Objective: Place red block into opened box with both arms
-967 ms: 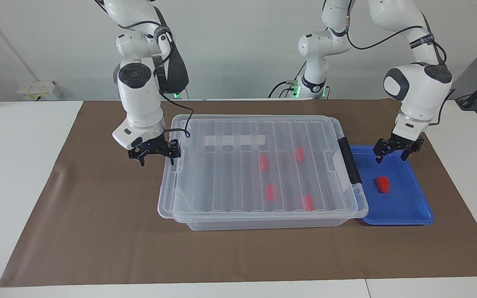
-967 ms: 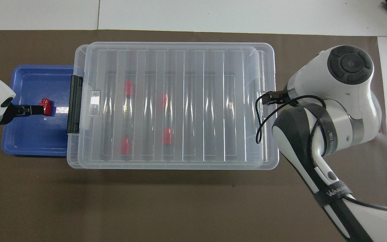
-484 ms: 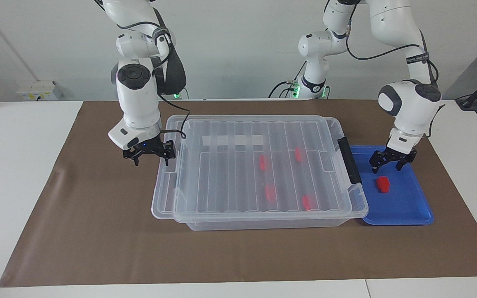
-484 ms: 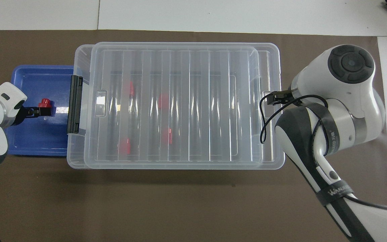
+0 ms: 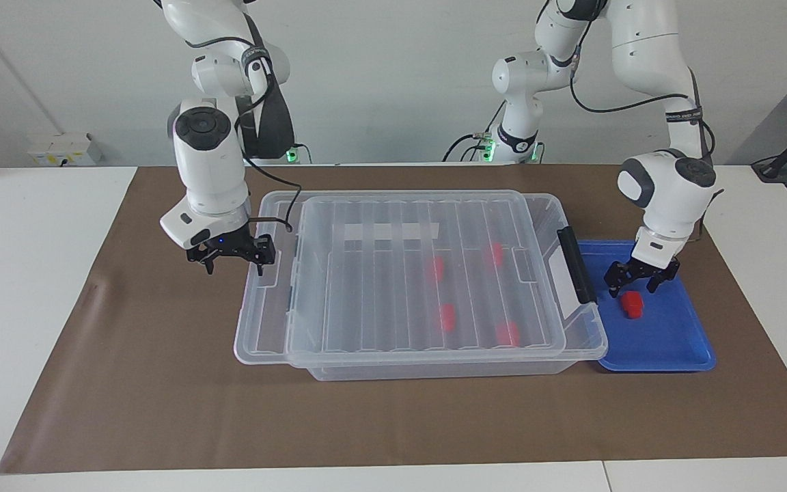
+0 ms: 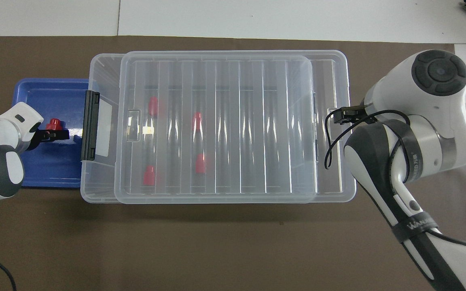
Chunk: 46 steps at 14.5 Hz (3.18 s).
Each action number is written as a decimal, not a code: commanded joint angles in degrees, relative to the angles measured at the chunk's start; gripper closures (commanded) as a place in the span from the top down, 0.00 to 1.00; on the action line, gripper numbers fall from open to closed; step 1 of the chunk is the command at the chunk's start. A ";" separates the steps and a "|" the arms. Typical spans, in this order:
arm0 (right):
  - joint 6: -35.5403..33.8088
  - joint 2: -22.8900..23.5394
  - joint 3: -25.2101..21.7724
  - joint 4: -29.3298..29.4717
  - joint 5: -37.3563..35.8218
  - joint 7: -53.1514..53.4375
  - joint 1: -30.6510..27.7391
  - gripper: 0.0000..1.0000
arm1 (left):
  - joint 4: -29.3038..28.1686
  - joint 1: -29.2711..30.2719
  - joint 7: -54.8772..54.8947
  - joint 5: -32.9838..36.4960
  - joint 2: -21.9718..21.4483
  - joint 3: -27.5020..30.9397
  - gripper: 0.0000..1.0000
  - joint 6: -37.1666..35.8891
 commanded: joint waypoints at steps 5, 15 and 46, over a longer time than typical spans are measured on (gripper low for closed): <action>-1.26 -0.80 0.25 -0.13 -2.56 -0.20 -2.47 1.00 | -0.37 0.44 1.09 -0.62 0.98 -0.41 0.97 2.58; -2.84 -0.97 0.25 -0.22 -3.35 -1.69 -4.84 1.00 | 0.33 0.00 1.17 -0.62 0.90 -0.41 0.00 0.83; -3.45 -1.15 0.25 -0.84 -3.79 -10.39 -12.84 1.00 | 13.35 -19.68 -42.05 -0.88 -16.86 -4.98 0.00 -34.08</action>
